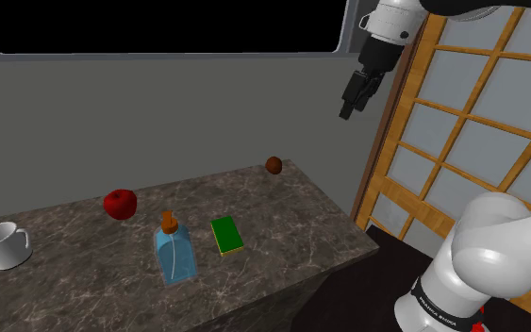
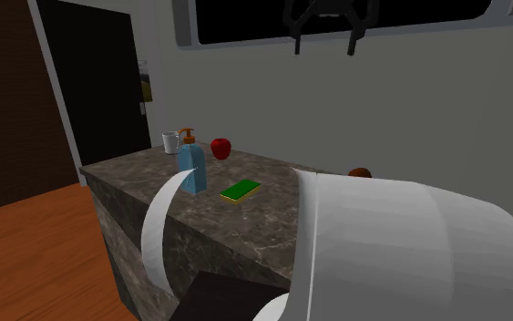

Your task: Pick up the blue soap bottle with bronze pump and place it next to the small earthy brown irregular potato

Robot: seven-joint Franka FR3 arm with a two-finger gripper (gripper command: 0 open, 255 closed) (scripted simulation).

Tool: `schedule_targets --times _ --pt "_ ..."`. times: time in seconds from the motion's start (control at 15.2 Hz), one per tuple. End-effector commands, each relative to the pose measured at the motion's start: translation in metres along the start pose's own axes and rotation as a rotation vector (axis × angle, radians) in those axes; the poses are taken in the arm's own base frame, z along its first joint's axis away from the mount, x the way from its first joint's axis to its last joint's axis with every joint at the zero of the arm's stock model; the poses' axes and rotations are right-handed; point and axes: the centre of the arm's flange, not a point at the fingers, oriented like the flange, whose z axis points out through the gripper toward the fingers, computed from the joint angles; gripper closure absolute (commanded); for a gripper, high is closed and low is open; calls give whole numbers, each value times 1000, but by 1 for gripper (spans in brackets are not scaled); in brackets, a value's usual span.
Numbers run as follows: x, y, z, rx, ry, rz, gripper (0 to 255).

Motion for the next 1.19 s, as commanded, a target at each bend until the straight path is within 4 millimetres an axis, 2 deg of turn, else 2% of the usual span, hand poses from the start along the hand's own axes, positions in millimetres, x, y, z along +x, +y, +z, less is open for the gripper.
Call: schedule_targets --times 0.0,1.12 --pt "0 0 0 0 0 0 0" --pt "89 -177 111 -3 -43 19 0"
